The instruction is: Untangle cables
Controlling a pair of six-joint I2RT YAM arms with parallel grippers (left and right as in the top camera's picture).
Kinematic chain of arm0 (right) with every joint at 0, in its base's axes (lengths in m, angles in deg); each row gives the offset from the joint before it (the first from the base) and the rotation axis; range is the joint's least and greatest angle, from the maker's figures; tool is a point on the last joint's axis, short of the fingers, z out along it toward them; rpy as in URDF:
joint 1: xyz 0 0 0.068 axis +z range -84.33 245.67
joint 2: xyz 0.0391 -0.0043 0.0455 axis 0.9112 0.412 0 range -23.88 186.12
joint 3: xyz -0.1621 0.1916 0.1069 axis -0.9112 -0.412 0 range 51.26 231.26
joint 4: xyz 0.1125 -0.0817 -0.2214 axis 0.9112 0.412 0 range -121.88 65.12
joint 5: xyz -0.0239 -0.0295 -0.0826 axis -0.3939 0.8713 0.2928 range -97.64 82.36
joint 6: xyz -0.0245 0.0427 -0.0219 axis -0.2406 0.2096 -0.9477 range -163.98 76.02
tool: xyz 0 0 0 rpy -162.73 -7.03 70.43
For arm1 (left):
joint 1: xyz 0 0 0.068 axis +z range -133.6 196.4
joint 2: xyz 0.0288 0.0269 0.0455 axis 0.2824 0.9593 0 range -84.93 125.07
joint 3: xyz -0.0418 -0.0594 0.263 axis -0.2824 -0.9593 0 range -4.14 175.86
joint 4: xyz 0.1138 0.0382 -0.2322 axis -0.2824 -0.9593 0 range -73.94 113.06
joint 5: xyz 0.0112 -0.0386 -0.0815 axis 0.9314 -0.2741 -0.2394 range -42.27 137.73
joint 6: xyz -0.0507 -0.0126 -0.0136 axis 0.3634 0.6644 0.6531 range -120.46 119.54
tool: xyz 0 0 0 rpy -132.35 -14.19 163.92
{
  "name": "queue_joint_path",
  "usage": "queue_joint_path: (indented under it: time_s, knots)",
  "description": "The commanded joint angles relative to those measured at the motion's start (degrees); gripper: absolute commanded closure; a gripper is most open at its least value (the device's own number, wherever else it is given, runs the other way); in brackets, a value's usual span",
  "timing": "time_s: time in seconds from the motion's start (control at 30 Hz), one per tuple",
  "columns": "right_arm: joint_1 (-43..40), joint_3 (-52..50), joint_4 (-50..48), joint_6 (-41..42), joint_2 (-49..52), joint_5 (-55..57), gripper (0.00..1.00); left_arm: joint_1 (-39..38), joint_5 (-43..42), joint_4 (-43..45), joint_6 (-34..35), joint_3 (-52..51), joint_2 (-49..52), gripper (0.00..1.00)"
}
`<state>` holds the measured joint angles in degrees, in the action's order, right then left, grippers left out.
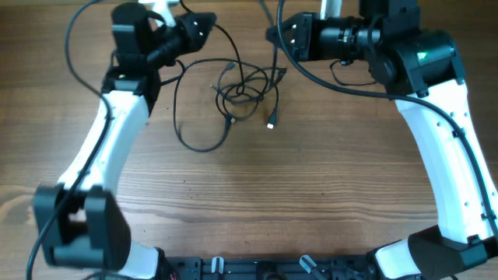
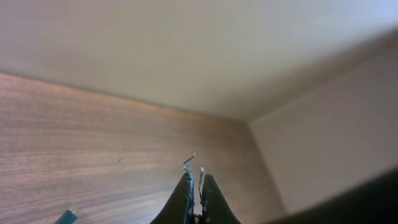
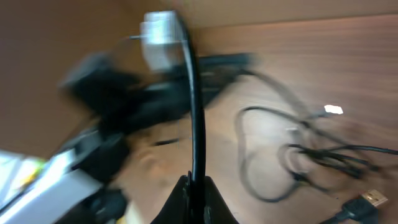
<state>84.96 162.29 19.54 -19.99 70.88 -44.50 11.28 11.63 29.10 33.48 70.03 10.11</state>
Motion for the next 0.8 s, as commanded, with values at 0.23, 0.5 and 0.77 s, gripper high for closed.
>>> queue_joint_path:
  time_s: [0.23,0.5,0.77]
  knots:
    - [-0.2,-0.2,0.7,-1.6,6.5,12.0,0.96,2.4,-4.4,-8.9,25.5,1.1,-13.9,0.96]
    - [-0.2,-0.2,0.3,-4.3,7.3,10.7,0.96,1.4,5.8,-19.5,43.9,1.1,-13.2,0.96]
    - [0.3,-0.2,0.3,-21.2,7.3,-1.8,0.95,0.9,2.1,-15.2,62.6,1.1,-13.2,0.96]
